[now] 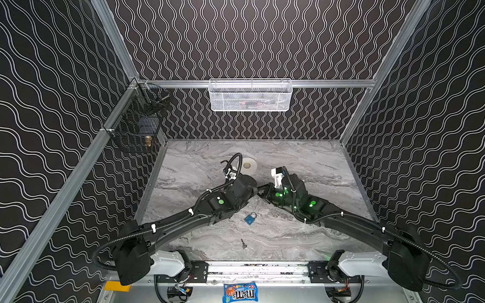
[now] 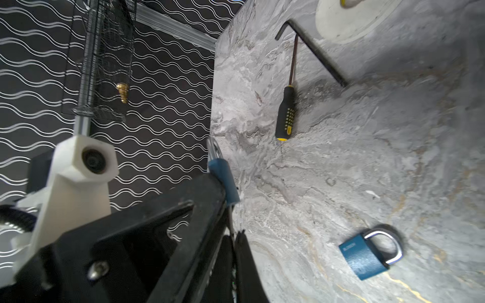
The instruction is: Unlock with the key
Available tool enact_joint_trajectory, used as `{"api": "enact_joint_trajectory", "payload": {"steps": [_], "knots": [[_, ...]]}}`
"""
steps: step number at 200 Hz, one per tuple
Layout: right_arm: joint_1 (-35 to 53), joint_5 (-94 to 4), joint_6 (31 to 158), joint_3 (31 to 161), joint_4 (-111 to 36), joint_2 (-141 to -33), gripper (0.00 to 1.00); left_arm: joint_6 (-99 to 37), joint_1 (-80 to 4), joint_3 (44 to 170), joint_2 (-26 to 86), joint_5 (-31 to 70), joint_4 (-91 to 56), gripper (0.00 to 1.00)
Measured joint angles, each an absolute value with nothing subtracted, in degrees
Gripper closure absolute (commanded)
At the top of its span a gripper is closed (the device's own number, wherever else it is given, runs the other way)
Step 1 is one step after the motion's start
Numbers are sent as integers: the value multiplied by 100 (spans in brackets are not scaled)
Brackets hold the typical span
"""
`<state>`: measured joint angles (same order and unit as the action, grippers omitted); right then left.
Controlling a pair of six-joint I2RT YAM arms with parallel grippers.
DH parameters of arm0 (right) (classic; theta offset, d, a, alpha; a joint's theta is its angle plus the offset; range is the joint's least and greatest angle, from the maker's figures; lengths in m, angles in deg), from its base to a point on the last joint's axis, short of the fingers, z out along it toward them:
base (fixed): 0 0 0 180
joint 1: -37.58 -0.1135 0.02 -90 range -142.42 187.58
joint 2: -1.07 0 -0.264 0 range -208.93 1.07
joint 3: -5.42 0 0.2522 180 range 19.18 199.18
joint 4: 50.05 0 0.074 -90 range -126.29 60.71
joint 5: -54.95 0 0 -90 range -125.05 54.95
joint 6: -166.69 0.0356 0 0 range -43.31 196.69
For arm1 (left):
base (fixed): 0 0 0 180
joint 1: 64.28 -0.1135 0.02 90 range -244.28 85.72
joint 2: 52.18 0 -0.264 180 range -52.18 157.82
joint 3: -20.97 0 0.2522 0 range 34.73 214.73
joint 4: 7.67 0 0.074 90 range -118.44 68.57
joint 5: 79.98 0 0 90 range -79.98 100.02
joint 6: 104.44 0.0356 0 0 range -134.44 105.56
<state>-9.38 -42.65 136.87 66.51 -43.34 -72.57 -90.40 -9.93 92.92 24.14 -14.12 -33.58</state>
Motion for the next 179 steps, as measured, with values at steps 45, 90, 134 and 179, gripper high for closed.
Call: {"api": "enact_joint_trajectory", "payload": {"steps": [45, 90, 134, 179], "knots": [[-957, -4335, 13599, 6721, -4286, -7301, 100, -8916, -910, 9321, 2374, -1679, -3570, 100], [-957, -4398, 13599, 6839, -4181, -7360, 100, -8907, -906, 9295, 2324, -1786, -3594, 100], [-970, -4510, 13604, 6887, -4174, -7430, 100, -8909, -904, 9198, 2217, -1795, -3589, 100], [-1213, -4219, 13608, 6902, -4176, -7504, 100, -8955, -908, 9172, 2184, -1781, -3683, 100]]}}
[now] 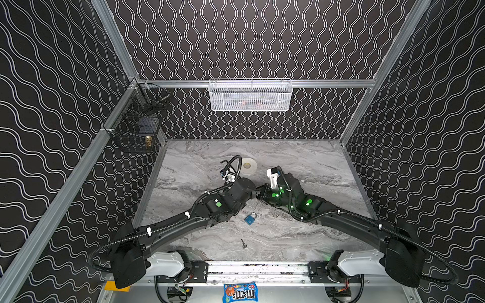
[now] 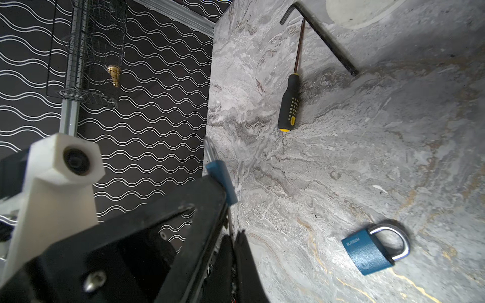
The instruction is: Unlock with the key
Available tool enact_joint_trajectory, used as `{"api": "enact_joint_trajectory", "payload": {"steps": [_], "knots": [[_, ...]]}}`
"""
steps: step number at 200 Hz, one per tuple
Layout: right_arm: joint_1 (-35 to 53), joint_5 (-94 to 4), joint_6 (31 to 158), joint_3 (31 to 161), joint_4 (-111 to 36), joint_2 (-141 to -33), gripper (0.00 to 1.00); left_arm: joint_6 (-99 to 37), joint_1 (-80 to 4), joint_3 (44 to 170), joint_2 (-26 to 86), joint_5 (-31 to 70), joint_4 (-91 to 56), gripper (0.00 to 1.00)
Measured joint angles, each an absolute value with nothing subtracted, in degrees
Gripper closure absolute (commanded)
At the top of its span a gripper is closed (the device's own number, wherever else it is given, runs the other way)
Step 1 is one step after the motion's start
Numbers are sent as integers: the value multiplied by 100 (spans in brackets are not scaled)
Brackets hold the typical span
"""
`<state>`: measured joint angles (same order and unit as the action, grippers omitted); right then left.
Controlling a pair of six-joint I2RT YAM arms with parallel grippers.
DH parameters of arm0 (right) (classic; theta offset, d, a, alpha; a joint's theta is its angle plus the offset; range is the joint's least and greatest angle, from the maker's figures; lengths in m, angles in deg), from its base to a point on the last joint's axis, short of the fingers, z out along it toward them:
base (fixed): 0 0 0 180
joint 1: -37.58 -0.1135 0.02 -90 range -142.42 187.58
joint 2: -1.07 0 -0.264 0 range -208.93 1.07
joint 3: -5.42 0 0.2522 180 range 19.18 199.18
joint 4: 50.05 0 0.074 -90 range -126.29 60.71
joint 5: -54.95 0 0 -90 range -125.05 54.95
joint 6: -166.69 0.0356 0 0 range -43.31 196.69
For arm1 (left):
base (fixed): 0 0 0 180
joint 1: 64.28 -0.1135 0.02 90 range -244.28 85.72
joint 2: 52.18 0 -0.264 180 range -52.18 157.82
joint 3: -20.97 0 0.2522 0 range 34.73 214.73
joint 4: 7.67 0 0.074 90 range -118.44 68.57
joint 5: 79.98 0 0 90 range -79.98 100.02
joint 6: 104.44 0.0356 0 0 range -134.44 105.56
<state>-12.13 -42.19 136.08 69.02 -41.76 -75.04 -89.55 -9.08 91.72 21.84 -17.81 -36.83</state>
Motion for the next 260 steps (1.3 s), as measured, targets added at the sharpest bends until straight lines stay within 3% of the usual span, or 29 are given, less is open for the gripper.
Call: {"api": "enact_joint_trajectory", "payload": {"steps": [71, 157, 260], "knots": [[-1355, -3970, 13610, 6889, -4165, -7607, 100, -9399, -914, 8888, 2075, -1646, -3526, 100], [-1003, -4789, 13582, 7057, -3879, -7491, 100, -9552, -897, 8635, 1738, -1679, -3371, 100], [-1051, -4929, 13366, 7245, -3617, -7546, 100, -9580, -886, 8676, 1517, -1768, -3747, 100]]}}
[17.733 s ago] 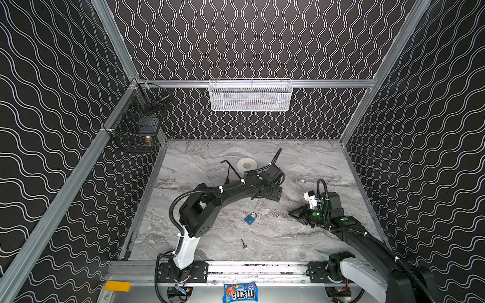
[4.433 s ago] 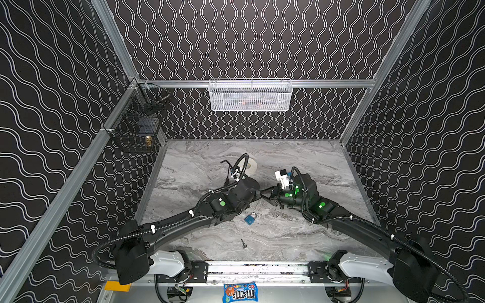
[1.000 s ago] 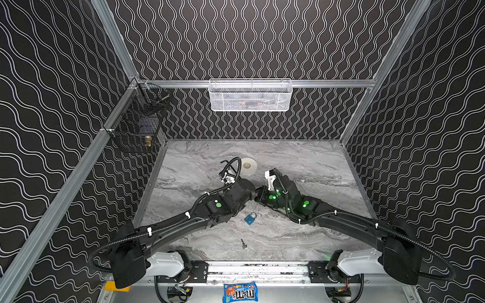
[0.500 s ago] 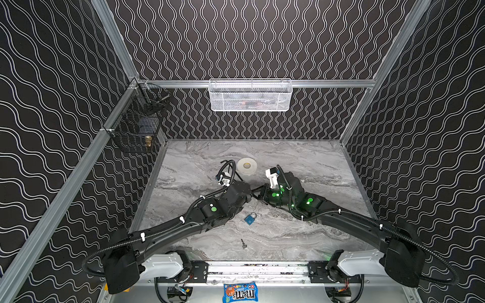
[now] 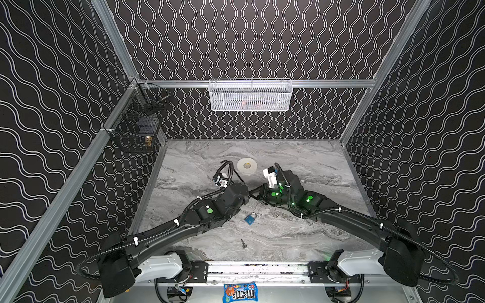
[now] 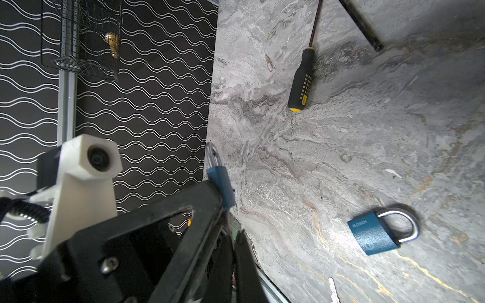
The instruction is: Unlock with the key
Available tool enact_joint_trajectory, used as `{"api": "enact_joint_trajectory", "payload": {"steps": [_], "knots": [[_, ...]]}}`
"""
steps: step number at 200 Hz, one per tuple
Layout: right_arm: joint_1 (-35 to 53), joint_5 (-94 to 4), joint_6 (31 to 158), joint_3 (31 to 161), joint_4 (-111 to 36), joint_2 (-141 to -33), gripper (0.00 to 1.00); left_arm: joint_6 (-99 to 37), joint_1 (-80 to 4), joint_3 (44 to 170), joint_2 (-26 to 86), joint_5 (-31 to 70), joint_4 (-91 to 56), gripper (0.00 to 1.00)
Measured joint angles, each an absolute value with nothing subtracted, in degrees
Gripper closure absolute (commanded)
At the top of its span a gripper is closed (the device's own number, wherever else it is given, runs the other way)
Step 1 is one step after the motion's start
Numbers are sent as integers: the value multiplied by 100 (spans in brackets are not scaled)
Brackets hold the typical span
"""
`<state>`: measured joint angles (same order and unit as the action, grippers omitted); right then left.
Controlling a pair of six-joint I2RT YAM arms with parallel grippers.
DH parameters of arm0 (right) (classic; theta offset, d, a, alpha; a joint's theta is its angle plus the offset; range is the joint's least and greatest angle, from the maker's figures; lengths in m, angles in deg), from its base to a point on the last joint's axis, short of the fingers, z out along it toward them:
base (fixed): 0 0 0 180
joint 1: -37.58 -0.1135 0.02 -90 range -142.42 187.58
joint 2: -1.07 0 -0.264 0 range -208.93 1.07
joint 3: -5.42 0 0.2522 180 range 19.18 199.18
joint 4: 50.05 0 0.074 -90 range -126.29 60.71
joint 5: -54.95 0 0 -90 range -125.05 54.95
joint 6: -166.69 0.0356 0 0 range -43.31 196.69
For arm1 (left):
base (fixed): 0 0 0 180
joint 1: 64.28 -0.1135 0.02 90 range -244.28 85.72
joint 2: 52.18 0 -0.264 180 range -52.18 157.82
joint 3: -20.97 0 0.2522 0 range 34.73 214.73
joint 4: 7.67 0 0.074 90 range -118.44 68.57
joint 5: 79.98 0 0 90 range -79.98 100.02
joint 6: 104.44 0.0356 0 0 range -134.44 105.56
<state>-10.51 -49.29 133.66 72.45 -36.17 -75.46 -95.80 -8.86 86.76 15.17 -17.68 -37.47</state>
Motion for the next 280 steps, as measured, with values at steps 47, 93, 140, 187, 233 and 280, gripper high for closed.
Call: {"api": "enact_joint_trajectory", "payload": {"steps": [47, 93, 140, 187, 233, 280], "knots": [[-1311, -4492, 13324, 7311, -3586, -7673, 100, -9827, -893, 8654, 1533, -1834, -3828, 100], [-1556, -4175, 13328, 7311, -3660, -7799, 100, -10017, -914, 8691, 1603, -1908, -3970, 100], [-1641, -4151, 13326, 7298, -3757, -7841, 100, -10140, -947, 8694, 1605, -1810, -3882, 100], [-1506, -4105, 13324, 7446, -3601, -7817, 100, -10238, -954, 8536, 1498, -1746, -3755, 100], [-1545, -4005, 13307, 7440, -3446, -7675, 100, -10312, -952, 8392, 1332, -1760, -3668, 100], [-1628, -3819, 13304, 7418, -3453, -7668, 100, -10402, -954, 8385, 1360, -1819, -3677, 100]]}}
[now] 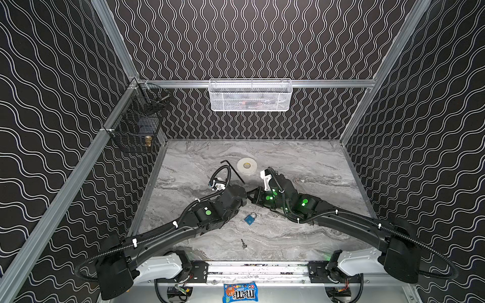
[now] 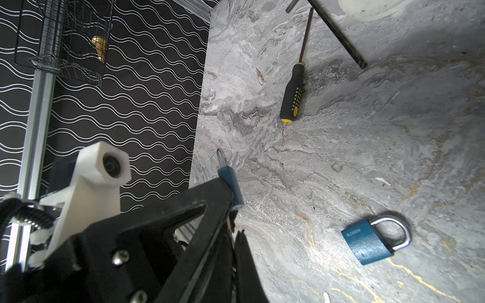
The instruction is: Unlock with the key
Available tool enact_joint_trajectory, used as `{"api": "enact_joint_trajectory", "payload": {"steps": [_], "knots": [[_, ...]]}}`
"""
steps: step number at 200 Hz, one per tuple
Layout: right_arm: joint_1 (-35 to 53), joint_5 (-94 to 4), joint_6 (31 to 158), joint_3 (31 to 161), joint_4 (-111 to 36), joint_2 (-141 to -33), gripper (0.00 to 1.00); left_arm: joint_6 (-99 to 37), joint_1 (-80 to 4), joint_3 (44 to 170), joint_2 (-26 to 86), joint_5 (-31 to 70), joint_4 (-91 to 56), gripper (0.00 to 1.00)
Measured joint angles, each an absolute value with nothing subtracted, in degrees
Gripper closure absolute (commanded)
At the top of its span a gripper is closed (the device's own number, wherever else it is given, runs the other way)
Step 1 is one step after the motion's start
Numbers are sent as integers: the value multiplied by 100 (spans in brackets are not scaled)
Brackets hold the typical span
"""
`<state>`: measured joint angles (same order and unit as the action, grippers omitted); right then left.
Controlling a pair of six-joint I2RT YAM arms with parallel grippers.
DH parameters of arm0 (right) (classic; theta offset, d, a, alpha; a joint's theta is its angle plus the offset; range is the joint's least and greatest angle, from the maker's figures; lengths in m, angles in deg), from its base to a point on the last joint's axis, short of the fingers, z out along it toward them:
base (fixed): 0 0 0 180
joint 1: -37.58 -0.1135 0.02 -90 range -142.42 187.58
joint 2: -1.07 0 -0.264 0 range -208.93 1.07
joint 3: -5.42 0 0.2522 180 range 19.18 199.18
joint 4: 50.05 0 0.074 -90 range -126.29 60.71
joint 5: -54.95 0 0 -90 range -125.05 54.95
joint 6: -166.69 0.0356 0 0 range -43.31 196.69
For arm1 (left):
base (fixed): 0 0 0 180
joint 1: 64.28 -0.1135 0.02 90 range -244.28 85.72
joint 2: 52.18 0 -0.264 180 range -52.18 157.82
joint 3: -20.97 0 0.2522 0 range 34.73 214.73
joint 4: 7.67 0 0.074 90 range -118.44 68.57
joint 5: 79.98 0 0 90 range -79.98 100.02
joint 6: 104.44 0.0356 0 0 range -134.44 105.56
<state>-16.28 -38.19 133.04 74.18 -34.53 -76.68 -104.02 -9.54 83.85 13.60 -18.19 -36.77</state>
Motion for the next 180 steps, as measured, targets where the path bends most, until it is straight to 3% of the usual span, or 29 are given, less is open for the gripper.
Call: {"api": "enact_joint_trajectory", "payload": {"steps": [180], "knots": [[-1790, -3465, 13258, 7219, -3540, -7616, 100, -10592, -993, 8359, 1472, -1816, -3364, 100]]}}
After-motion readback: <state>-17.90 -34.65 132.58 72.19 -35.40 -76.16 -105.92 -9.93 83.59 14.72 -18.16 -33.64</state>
